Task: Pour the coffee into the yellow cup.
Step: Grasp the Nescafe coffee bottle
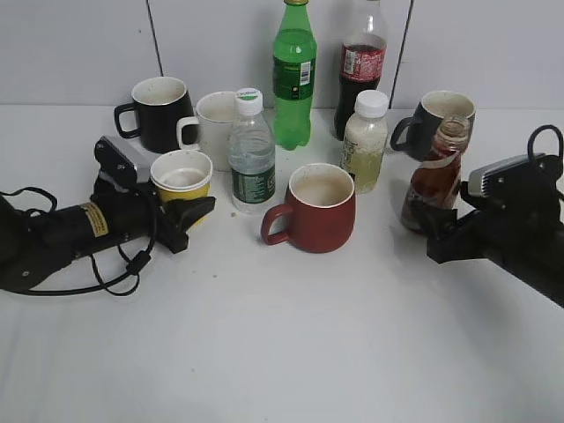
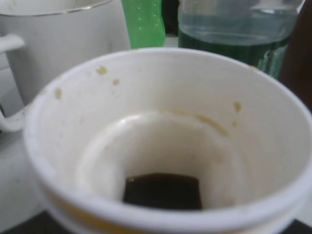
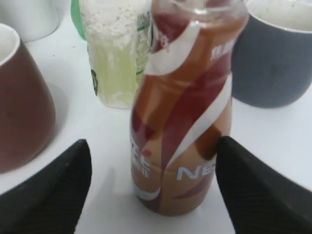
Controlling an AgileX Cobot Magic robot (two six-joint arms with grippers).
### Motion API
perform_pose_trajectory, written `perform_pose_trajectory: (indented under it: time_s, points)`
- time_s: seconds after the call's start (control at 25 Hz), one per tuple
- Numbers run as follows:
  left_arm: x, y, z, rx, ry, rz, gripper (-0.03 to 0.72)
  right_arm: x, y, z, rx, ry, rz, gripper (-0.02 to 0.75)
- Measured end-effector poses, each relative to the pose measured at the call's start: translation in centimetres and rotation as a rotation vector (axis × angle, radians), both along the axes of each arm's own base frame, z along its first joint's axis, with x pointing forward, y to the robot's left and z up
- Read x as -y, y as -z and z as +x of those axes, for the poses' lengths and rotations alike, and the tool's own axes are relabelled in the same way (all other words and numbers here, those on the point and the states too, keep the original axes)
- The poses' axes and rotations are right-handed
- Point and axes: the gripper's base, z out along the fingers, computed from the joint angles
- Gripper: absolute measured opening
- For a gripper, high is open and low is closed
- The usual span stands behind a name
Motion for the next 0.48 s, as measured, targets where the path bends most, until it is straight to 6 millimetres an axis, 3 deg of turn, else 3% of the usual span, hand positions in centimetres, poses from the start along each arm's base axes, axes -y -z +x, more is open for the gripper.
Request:
perform_pose_trajectory:
  time_s: [0.48]
  points:
    - [-0.2, -1.1, -1.9, 0.010, 0.012, -0.049, 0.383, 0.1, -0.5, 1.1, 0.031, 0.040, 0.025, 0.597]
